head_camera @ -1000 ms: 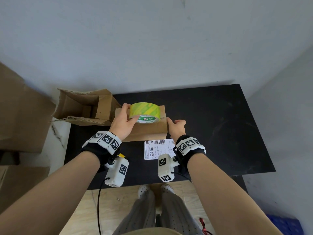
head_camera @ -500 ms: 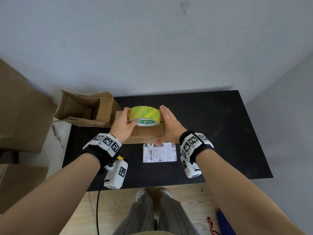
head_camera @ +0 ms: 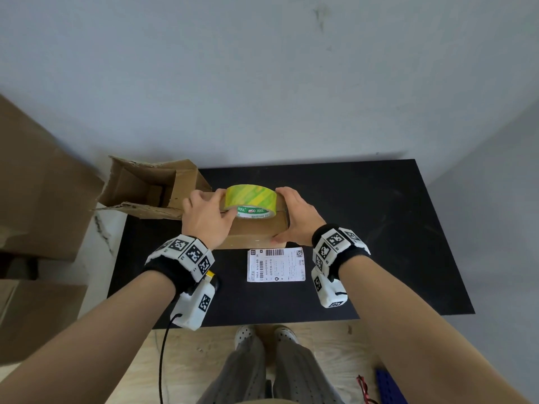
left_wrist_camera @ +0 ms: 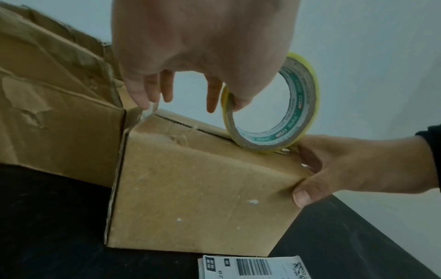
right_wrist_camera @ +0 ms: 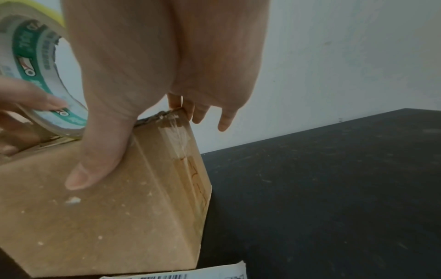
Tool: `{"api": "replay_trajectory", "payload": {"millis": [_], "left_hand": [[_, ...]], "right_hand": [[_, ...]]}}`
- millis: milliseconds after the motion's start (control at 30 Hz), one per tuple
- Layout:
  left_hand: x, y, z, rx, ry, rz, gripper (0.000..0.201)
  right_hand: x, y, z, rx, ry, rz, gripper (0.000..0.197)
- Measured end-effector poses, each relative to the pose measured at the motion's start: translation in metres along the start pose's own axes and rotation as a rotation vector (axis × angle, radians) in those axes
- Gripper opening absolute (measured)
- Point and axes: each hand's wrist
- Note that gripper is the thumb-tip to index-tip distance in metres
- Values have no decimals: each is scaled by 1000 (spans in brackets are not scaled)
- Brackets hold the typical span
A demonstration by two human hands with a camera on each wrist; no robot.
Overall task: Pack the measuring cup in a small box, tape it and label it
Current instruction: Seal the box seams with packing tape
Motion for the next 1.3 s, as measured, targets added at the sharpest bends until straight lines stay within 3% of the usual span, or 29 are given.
{"api": "replay_trajectory", "payload": {"millis": [133,333,600,1300], "left_hand": [[-2,-5,-3,-170,82,133,46],[-1,-25,-13,-128,118,114,42],[2,-41,-19,-105,107,163,41],[2,-23,4,-241,44,35,30]], "right_hand": [[2,-2,-1,49,43,-20,110],[1,-15,7,-1,66,-22,116],[-11,-9,-12,-40,-88,-37,115],[-5,-7,-11,-286,-42,-45,107]]}}
Point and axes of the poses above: each hand's wrist, its own x-axis towards the middle knuckle, its own z-axis out of the back of the hand, y = z × x, and after that the axes turned 9 degrees about -x, right-handed
